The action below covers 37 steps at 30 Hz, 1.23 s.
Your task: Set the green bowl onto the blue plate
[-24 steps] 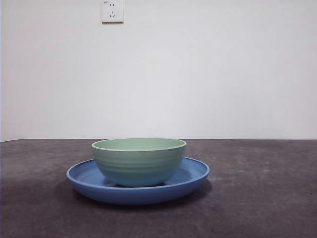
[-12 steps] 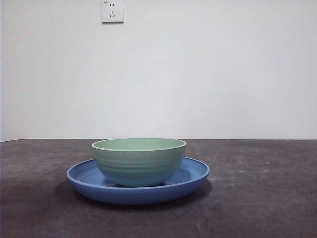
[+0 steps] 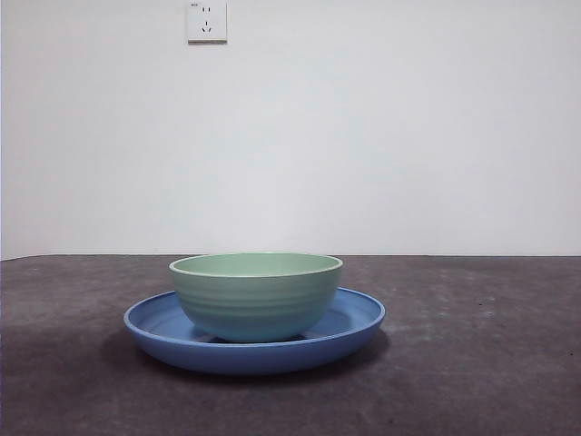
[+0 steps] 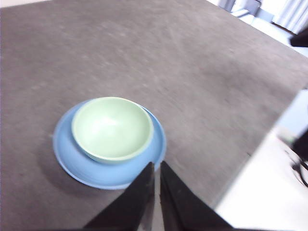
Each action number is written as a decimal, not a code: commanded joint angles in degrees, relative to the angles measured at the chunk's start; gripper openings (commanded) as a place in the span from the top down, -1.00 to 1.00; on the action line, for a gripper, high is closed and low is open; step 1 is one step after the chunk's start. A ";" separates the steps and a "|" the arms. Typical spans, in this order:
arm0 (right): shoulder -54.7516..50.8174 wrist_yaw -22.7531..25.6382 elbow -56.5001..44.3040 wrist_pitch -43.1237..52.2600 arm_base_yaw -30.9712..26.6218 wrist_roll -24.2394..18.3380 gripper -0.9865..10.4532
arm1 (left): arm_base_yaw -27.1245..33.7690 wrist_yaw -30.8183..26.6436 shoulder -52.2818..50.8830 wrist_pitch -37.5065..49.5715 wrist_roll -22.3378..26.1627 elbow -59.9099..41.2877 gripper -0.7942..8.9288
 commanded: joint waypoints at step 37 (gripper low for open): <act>0.07 -0.22 0.50 0.59 0.28 -0.31 0.78 | 44.65 -7.19 -22.34 40.24 7.21 -47.15 0.80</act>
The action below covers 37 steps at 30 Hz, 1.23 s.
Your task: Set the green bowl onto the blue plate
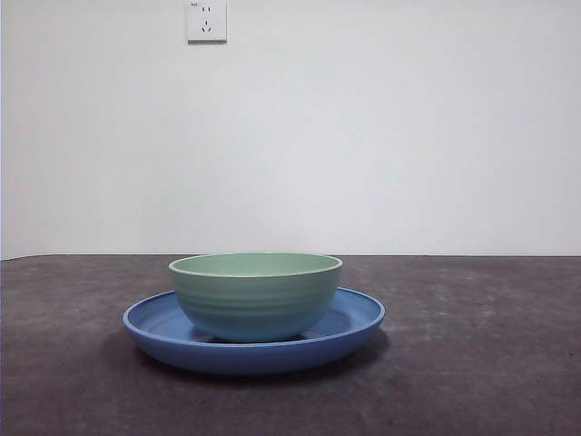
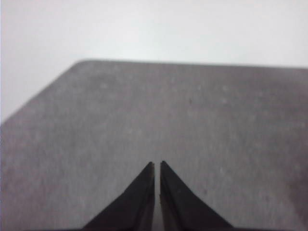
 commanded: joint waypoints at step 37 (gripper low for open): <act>0.07 -0.20 0.50 0.59 0.28 -0.31 0.78 | -1.81 0.07 -5.75 -5.86 0.83 -2.19 0.80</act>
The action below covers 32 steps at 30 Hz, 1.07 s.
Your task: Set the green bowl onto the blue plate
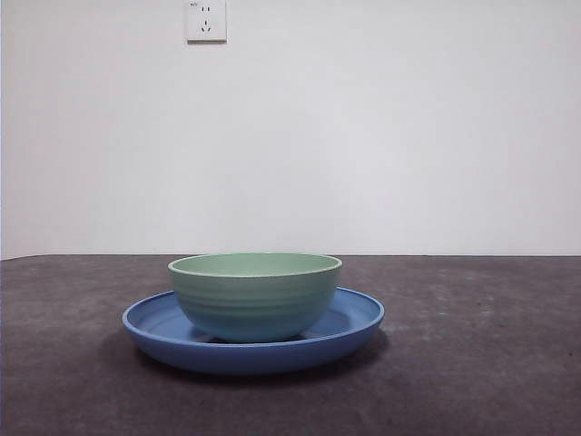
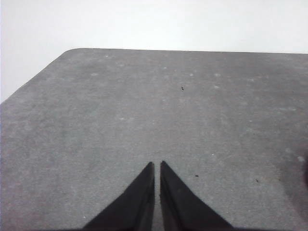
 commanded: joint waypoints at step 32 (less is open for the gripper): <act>-14.99 11.78 -29.33 44.61 -18.45 -5.88 0.78 | -0.04 0.04 -0.04 -0.35 0.39 -1.18 0.80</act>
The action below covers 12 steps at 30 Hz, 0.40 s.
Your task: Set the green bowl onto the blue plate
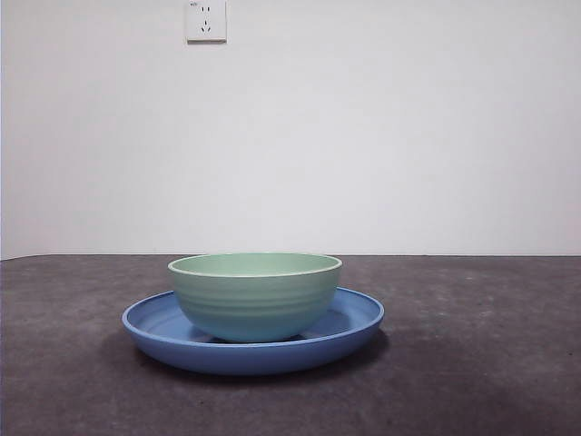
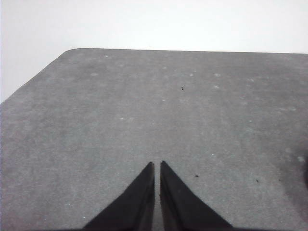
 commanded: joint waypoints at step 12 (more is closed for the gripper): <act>-12.76 8.26 -26.12 11.65 -3.85 -0.87 0.78 | -0.04 0.04 -0.04 -0.33 0.42 -1.16 0.80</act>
